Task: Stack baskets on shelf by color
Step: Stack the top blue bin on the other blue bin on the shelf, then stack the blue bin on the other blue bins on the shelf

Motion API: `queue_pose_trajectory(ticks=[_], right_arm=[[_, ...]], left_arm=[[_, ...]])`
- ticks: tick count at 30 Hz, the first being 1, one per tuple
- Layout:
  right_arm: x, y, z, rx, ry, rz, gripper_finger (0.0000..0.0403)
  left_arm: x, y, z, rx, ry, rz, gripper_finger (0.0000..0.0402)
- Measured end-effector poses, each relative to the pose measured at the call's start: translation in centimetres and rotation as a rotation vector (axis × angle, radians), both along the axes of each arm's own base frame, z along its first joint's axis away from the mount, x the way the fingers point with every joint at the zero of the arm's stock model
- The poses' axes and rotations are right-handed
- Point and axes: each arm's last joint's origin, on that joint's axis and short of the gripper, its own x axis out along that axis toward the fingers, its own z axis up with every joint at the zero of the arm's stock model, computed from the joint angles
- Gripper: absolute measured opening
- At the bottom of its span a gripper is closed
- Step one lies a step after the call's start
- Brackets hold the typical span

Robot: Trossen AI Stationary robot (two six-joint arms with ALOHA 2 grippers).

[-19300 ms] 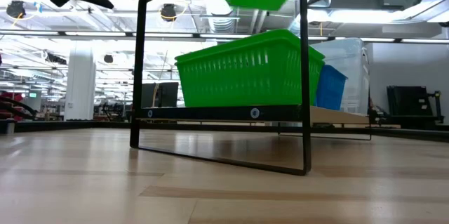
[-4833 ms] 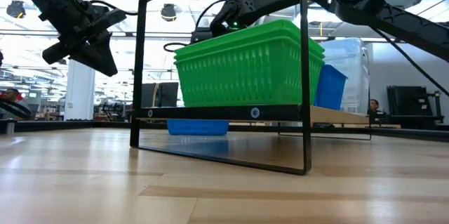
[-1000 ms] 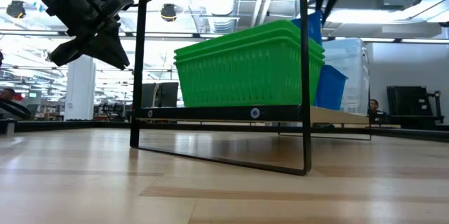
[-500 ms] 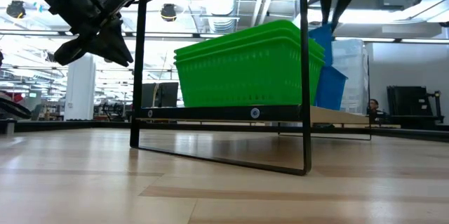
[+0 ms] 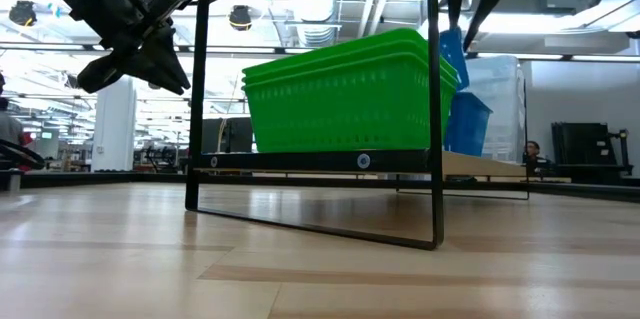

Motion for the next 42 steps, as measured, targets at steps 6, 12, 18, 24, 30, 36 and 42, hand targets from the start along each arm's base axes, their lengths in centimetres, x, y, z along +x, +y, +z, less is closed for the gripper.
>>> queue_pose_trajectory(ticks=[6,12,18,24,30,36,42], right_arm=[[0.2,0.1,0.0,0.007,-0.016,0.0,0.0093],[0.5,0.2,0.0,0.016,-0.025,0.057,0.0131],[0.5,0.6,0.7,0.041,0.008,0.168,0.0174],[0.5,1.7,2.6,0.046,-0.018,0.266,0.0195],[0.2,2.6,2.6,-0.013,-0.027,0.291,0.019],[0.1,3.6,2.6,0.023,0.041,0.479,0.0188],[-0.4,3.6,2.5,0.022,0.13,0.573,0.0188]], left_arm=[[0.0,0.0,0.0,0.011,0.006,-0.008,0.0039],[0.0,0.0,0.0,0.012,0.007,-0.009,0.0039],[0.0,0.0,0.0,0.012,0.007,-0.009,0.0039],[0.0,0.0,0.0,0.009,0.008,-0.012,0.0039],[0.0,-0.4,-0.2,0.015,0.074,-0.22,0.0039],[-1.1,-1.5,-1.3,-0.134,0.234,-0.608,0.004],[-2.6,-3.5,-2.0,-0.243,0.386,-0.73,0.0082]])
